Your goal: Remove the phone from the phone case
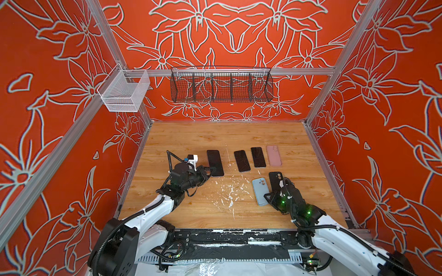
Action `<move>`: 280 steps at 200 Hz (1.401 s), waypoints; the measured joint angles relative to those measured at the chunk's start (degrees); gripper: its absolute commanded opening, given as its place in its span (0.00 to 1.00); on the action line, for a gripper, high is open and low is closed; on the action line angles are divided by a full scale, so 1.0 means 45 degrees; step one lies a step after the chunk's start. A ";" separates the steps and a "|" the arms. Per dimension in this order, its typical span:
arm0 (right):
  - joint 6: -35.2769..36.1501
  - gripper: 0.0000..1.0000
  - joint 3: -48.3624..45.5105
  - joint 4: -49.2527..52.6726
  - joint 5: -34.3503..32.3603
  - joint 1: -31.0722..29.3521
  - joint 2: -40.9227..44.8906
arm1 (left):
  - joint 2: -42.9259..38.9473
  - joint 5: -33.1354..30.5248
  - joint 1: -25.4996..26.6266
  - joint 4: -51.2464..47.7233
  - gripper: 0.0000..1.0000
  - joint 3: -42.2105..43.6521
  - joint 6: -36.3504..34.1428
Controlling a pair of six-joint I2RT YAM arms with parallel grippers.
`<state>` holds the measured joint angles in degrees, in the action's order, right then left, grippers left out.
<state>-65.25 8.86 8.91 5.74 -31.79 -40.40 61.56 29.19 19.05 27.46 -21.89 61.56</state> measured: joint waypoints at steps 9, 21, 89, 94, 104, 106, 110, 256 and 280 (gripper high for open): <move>0.0053 0.44 0.0005 -0.0219 0.0049 0.0000 -0.0393 | 0.0053 0.0078 0.0000 0.0083 0.00 -0.0010 -0.0019; 0.0010 0.50 0.0141 -0.0573 0.0029 0.0000 -0.0806 | 0.0170 0.0175 0.0000 0.0136 0.00 -0.0034 -0.0073; 0.0112 0.57 0.0690 -0.0685 0.0010 -0.0005 -0.1501 | 0.0874 0.0423 0.0000 0.0223 0.00 -0.0053 -0.0549; 0.0131 0.57 0.0738 -0.0525 -0.0019 -0.0005 -0.1428 | 0.0971 0.0427 0.0000 0.0219 0.00 -0.0078 -0.0593; 0.0189 0.57 0.0835 -0.0175 -0.0141 -0.0005 -0.1200 | 0.1180 0.0442 0.0000 0.0209 0.00 -0.0170 -0.0690; 0.0219 0.57 0.0865 -0.0078 -0.0180 -0.0005 -0.1137 | 0.1214 0.0442 0.0000 0.0209 0.00 -0.0189 -0.0695; 0.0257 0.57 0.0908 0.0058 -0.0219 -0.0005 -0.1030 | 0.1331 0.0447 0.0000 0.0204 0.00 -0.0253 -0.0748; 0.2603 0.70 0.3517 0.2977 -0.0661 -0.0005 -0.0554 | 0.6003 0.0476 0.0000 0.1972 0.00 -0.1724 -0.1384; 0.2739 0.72 0.3521 0.3201 -0.0641 -0.0005 -0.0481 | 0.6917 0.0568 0.0000 0.2404 0.00 -0.2195 -0.1297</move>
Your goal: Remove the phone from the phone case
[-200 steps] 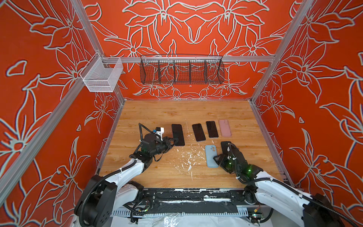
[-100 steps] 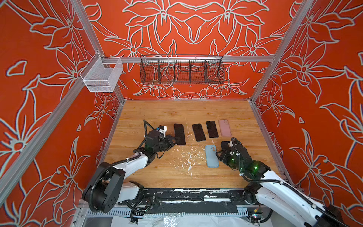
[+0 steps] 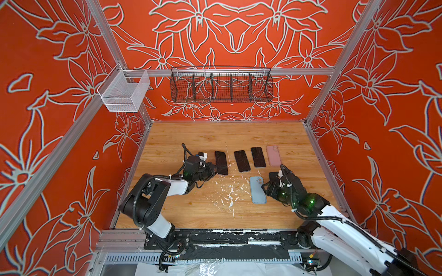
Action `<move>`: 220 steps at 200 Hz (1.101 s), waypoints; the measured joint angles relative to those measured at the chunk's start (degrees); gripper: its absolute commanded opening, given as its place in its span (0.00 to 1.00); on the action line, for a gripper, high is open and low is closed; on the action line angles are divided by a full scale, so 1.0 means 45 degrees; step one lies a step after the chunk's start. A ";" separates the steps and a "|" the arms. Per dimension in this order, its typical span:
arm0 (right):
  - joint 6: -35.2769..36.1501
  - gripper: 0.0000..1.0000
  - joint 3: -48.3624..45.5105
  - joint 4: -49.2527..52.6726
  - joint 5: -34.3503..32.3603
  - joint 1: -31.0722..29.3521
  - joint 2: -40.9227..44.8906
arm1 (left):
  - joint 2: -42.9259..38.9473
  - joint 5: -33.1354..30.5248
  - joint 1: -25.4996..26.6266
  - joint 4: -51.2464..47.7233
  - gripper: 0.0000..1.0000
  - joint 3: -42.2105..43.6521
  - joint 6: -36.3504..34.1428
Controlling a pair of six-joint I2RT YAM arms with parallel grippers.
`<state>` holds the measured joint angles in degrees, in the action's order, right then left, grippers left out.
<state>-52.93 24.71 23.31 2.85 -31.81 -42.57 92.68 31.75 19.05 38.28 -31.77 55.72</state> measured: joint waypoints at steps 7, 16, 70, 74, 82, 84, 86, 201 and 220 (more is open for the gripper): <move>0.0015 0.73 0.0000 0.0117 -0.0010 0.0000 0.0087 | 0.0223 0.0005 0.0000 0.0092 0.00 -0.0121 0.0015; 0.0024 0.73 0.0000 0.0253 -0.0019 0.0000 0.0262 | 0.0437 0.0005 0.0000 0.0185 0.00 -0.0243 0.0034; 0.0063 0.74 0.0019 0.0811 -0.0282 0.0005 0.1336 | 0.1588 -0.0049 0.0000 0.0311 0.03 -0.0719 -0.0058; 0.0068 0.74 0.0019 0.0840 -0.0306 0.0005 0.1350 | 0.1715 -0.0063 0.0000 0.0321 0.04 -0.0743 -0.0063; 0.0073 0.74 0.0019 0.0908 -0.0321 0.0005 0.1399 | 0.1923 -0.0073 0.0000 0.0340 0.06 -0.0782 -0.0063; 0.0078 0.74 0.0019 0.0923 -0.0330 0.0005 0.1413 | 0.1982 -0.0073 0.0000 0.0359 0.06 -0.0797 -0.0068; 0.0083 0.74 0.0019 0.0947 -0.0335 0.0005 0.1418 | 0.2021 -0.0073 0.0000 0.0364 0.07 -0.0801 -0.0068; 0.1297 0.75 0.0826 0.1073 -0.0583 0.0039 -0.0083 | 0.1875 -0.1511 0.0019 -0.1579 0.87 -0.1617 -0.1967; 0.1749 0.97 0.1195 0.1107 -0.0695 0.0107 -0.0568 | 0.1423 -0.1880 0.0039 -0.1996 0.97 -0.1671 -0.2234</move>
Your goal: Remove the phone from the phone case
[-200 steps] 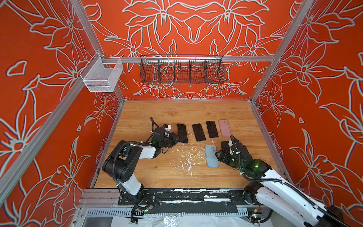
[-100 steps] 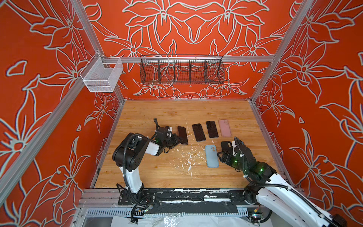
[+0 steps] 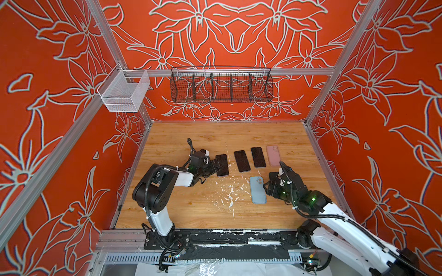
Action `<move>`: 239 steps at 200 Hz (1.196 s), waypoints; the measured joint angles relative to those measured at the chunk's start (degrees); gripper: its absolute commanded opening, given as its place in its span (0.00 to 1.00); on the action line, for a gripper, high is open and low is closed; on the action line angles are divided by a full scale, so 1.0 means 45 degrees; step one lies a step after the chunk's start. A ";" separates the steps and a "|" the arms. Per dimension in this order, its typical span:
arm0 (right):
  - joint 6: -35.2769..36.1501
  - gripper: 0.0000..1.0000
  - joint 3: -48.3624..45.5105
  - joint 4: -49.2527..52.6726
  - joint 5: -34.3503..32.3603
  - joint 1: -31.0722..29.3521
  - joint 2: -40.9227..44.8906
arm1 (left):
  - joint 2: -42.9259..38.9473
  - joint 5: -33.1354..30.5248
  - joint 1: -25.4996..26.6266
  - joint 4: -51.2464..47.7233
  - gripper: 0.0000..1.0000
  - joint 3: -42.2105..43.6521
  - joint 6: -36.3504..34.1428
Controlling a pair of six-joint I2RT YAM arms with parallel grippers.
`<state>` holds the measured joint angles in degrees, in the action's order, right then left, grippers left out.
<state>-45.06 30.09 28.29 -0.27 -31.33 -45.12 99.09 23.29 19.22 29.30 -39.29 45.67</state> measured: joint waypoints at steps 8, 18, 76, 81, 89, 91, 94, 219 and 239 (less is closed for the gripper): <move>0.0223 0.98 0.0238 0.0010 -0.0102 0.0044 -0.0165 | -0.0228 -0.0175 0.0000 -0.0262 0.97 0.0005 -0.0209; 0.0680 0.98 0.0588 -0.0010 -0.0233 0.0102 -0.0321 | -0.0578 -0.0486 0.0000 -0.0724 0.97 0.0005 -0.0461; 0.3755 0.98 0.2443 -0.0491 -0.1549 0.1404 -0.0918 | -0.4886 -0.4585 -0.0015 -0.4745 0.97 -0.0573 -0.3944; 0.4065 0.97 0.2443 -0.0602 -0.1671 0.1632 -0.1001 | -0.5255 -0.5056 -0.0024 -0.4886 0.97 -0.0593 -0.4274; 0.4532 0.98 0.2433 -0.0811 -0.1836 0.2011 -0.1209 | -0.5814 -0.5795 -0.0058 -0.5037 0.97 -0.0578 -0.4872; 0.4619 0.98 0.2429 -0.0860 -0.1855 0.2074 -0.1248 | -0.5965 -0.5989 -0.0078 -0.5047 0.97 -0.0554 -0.5047; 0.4818 0.97 0.2414 -0.1001 -0.1923 0.2234 -0.1365 | -0.6139 -0.6261 -0.0097 -0.5056 0.97 -0.0510 -0.5299; 0.9486 0.97 -0.2584 -1.1084 -0.3283 0.5629 -0.4313 | -0.7601 -0.7805 -0.3371 -0.1035 0.97 0.3774 -0.9797; 0.9666 0.98 -0.2574 -1.2619 -0.2900 0.5761 -0.5285 | -0.7601 -0.7645 -0.3371 -0.0899 0.97 0.3823 -0.9947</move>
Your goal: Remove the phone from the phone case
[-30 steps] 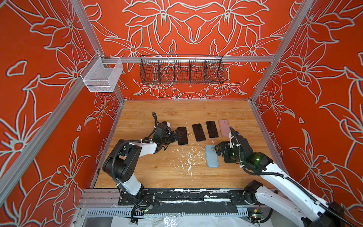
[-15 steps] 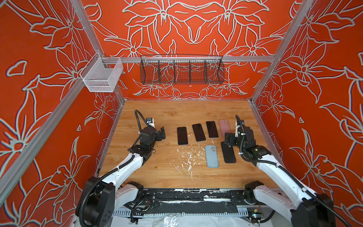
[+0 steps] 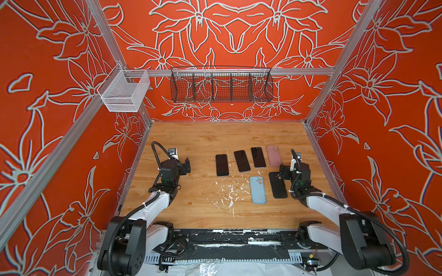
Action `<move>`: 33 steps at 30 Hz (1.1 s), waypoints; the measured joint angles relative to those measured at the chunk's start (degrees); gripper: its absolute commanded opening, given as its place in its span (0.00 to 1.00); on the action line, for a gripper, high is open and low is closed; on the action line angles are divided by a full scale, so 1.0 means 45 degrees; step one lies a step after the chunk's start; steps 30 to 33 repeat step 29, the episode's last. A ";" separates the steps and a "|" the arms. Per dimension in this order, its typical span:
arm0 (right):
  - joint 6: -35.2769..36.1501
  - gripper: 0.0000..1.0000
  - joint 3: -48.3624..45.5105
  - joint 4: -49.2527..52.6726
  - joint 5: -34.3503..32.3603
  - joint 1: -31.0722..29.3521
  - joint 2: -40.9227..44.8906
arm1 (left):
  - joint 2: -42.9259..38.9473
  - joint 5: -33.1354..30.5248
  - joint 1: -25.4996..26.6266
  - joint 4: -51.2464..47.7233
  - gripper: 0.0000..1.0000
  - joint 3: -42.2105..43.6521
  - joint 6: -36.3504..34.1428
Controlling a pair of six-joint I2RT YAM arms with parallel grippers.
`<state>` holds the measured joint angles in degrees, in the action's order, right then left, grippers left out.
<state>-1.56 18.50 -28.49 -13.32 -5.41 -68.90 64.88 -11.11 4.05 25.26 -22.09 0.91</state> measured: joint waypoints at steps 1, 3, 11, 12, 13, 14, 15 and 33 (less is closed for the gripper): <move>0.0073 0.97 0.0000 -0.0427 0.0175 0.0019 -0.0374 | 0.0015 0.0063 0.0000 0.0257 0.97 0.0151 -0.0010; 0.0214 0.98 0.0000 -0.1146 0.0413 0.0049 -0.1001 | 0.0243 0.0126 -0.0053 0.1064 0.97 0.0680 -0.0024; 0.0549 0.97 -0.0117 -0.3293 0.1515 0.0301 -0.2735 | 0.3201 0.0767 -0.0554 0.3026 0.97 0.1180 -0.0248; 0.0578 0.97 -0.0117 -0.3395 0.1622 0.0350 -0.2735 | 0.3206 0.0821 -0.0583 0.2866 0.97 0.1175 -0.0243; 0.0593 0.98 -0.0117 -0.3468 0.1739 0.0379 -0.2735 | 0.3186 0.0855 -0.0607 0.2880 0.97 0.1151 -0.0233; 0.0597 0.98 -0.0117 -0.3517 0.1826 0.0398 -0.2735 | 0.3186 0.0913 -0.0631 0.2934 0.97 0.1088 -0.0223; 0.0597 0.98 -0.0117 -0.3536 0.1889 0.0423 -0.2735 | 0.3191 0.0947 -0.0646 0.3021 0.97 0.1049 -0.0223; 0.0588 0.98 -0.0117 -0.3546 0.1919 0.0461 -0.2735 | 0.3206 0.1365 -0.0942 0.3201 0.97 0.0855 -0.0151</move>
